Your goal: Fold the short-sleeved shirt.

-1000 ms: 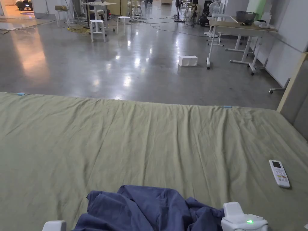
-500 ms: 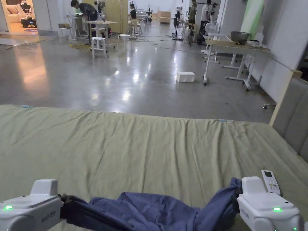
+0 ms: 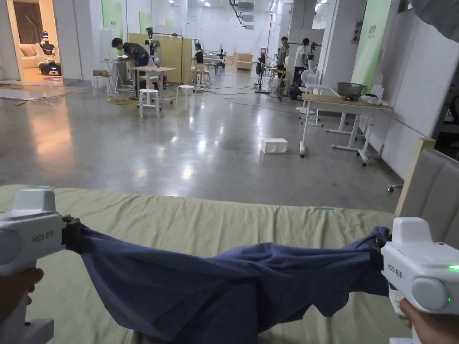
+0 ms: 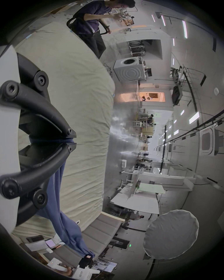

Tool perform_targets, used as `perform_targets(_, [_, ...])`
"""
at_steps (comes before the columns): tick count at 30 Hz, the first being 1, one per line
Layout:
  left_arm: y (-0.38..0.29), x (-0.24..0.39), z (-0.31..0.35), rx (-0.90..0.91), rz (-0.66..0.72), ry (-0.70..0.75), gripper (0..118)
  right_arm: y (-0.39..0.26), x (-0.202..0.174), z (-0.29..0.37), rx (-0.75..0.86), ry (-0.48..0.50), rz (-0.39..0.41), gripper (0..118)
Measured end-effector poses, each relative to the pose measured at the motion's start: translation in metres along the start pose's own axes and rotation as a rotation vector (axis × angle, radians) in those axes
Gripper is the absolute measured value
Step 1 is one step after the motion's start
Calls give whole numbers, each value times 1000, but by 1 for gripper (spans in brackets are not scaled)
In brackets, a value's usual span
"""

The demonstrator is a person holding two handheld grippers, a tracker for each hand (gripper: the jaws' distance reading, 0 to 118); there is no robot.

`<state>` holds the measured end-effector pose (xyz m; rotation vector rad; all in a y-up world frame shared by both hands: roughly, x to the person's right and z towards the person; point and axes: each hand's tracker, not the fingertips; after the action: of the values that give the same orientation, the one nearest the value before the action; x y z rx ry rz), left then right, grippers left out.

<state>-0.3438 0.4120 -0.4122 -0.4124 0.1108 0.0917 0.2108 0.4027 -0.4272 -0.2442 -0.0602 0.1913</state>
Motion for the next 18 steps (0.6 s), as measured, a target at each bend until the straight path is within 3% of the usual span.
perform_targets(1, [9, -1, 1, 13, -1, 7, 5, 6, 1, 0, -3, 9, -48, 4])
perform_targets(5, [30, 2, -9, 20, 6, -3, 5, 34, -6, -3, 97, -1, 35, 3])
perform_targets(6, [34, 4, -11, 23, 7, -2, 5, 37, -7, -6, 66, 6, -4, 3])
perform_targets(16, [75, 9, -46, 42, -18, 38, 5, 95, -9, -49, 132, -39, -8, 3])
perform_targets(18, [57, 6, -33, 52, -24, 45, 5, 109, -8, -63, 136, -45, -8, 3])
